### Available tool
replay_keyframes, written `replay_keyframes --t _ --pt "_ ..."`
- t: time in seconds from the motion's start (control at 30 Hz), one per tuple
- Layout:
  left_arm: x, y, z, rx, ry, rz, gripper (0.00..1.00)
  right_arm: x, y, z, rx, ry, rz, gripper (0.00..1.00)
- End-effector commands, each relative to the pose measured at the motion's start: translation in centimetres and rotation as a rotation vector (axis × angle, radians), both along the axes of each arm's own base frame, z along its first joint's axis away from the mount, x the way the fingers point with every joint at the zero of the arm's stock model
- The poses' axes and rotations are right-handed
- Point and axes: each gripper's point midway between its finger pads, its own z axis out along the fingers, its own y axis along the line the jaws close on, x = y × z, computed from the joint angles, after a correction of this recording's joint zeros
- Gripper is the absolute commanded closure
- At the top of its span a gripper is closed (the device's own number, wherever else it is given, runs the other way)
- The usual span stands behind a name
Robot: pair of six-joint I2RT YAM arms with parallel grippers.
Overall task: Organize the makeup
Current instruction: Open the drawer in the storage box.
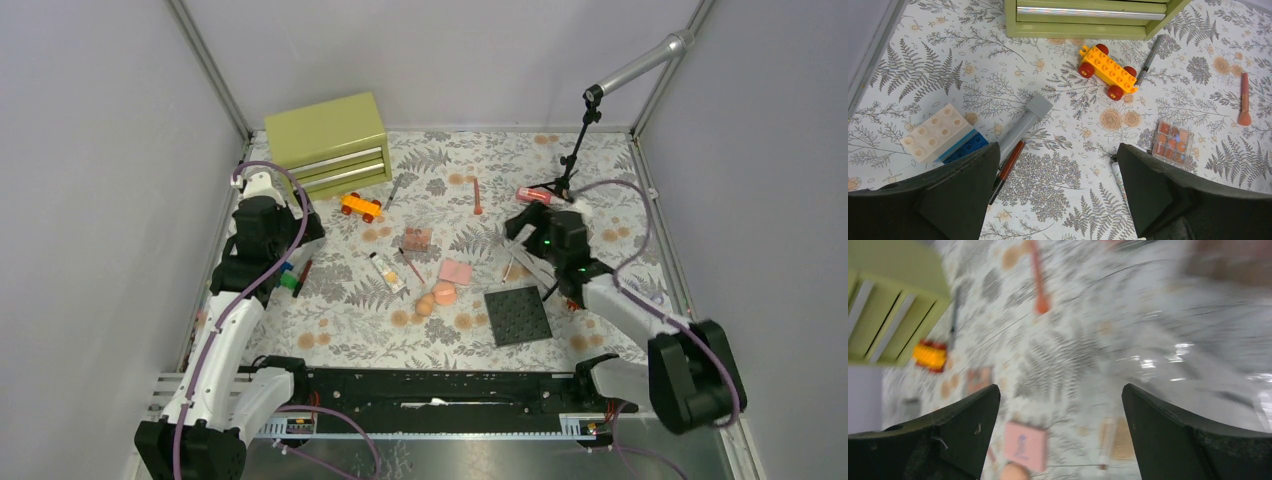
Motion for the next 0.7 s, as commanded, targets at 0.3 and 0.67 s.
replay_keyframes --t 0.3,0.67 --pt "0.3 -0.1 2.3 0.000 -0.071 0.000 0.01 7.7 29.5 9.8 0.588 -0.456 0.294 0.12" --pt "-0.2 0.7 4.4 -0.067 -0.148 0.100 0.01 12.7 42.5 7.6 0.783 -0.478 0.316 0.18"
